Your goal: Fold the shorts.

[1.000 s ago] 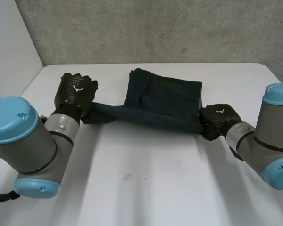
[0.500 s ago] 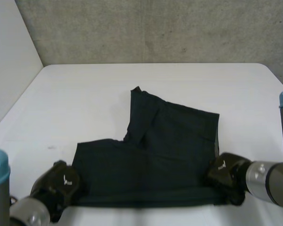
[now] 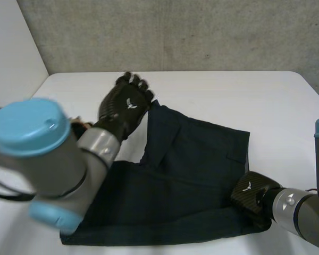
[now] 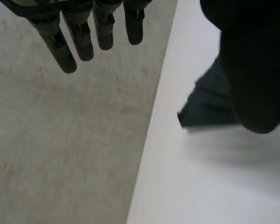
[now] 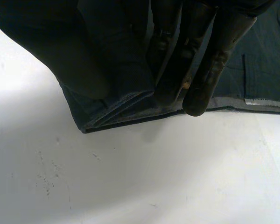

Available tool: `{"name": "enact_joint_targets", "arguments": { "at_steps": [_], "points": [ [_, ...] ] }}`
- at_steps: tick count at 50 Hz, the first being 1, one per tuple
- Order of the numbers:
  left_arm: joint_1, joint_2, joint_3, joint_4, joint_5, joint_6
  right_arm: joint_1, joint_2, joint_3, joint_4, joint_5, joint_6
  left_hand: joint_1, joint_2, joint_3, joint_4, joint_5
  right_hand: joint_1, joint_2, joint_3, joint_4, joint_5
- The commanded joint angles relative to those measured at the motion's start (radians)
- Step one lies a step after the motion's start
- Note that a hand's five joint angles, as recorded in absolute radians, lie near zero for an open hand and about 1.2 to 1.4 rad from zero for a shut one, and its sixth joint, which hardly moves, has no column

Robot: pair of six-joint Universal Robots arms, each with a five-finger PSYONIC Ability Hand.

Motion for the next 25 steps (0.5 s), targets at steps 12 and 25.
{"name": "enact_joint_targets", "arguments": {
  "at_steps": [12, 25],
  "points": [
    [0.027, -0.654, 0.783, -0.379, 0.297, -0.004, 0.004, 0.001, 0.012, -0.095, 0.0, 0.044, 0.27, 0.26, 0.252, 0.26, 0.243, 0.431, 0.216, 0.215, 0.204, 0.233],
    [0.032, -0.742, 0.96, -0.427, -0.103, -0.116, 0.0, 0.008, 0.012, -0.121, 0.007, 0.044, 1.201, 1.191, 1.183, 1.19, 1.174, 0.431, 0.216, 0.215, 0.204, 0.233]
  ]
}}
